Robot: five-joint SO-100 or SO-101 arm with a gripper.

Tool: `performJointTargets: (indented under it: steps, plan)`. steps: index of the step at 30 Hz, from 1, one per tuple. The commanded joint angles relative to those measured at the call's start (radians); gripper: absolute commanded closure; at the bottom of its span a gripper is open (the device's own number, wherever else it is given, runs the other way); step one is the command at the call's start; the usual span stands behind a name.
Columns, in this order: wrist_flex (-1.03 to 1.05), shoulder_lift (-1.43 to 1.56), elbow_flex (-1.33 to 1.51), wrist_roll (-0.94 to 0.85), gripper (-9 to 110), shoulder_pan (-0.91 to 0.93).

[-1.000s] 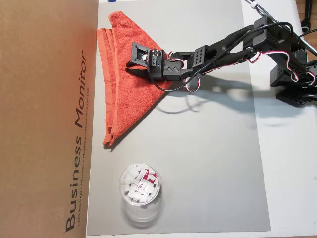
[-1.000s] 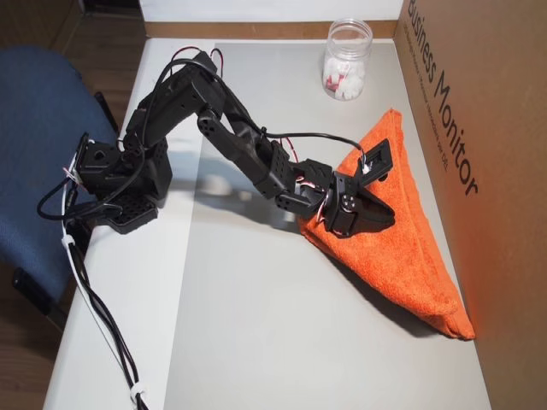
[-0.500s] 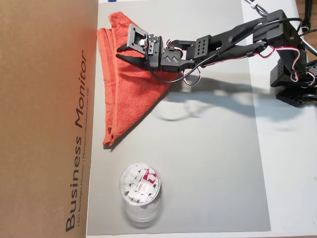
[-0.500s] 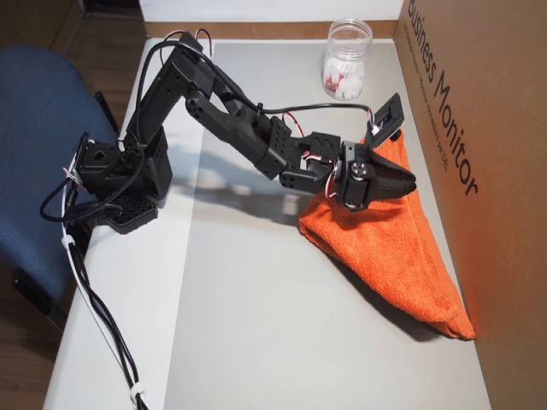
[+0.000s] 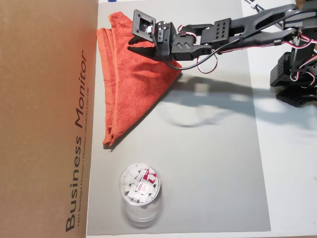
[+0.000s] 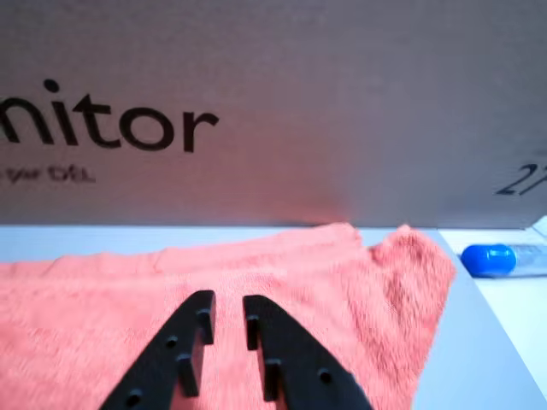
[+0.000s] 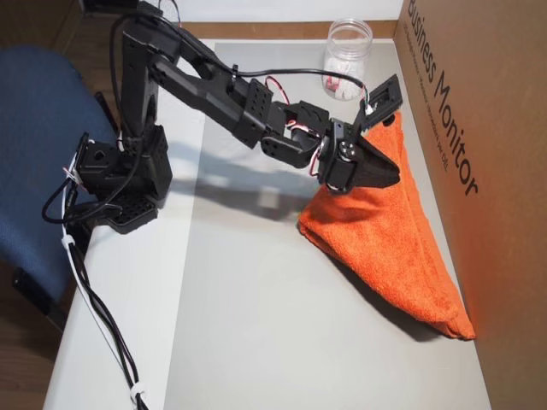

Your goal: Fold the blanket.

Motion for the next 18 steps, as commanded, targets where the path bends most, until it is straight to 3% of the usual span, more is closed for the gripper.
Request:
performJointTargets:
  steps: [1,18]
  plan:
    - [0.048,0.179,0.058,0.011,100,-0.005]
    - [0.258,0.732,0.520,0.011,100,-0.014]
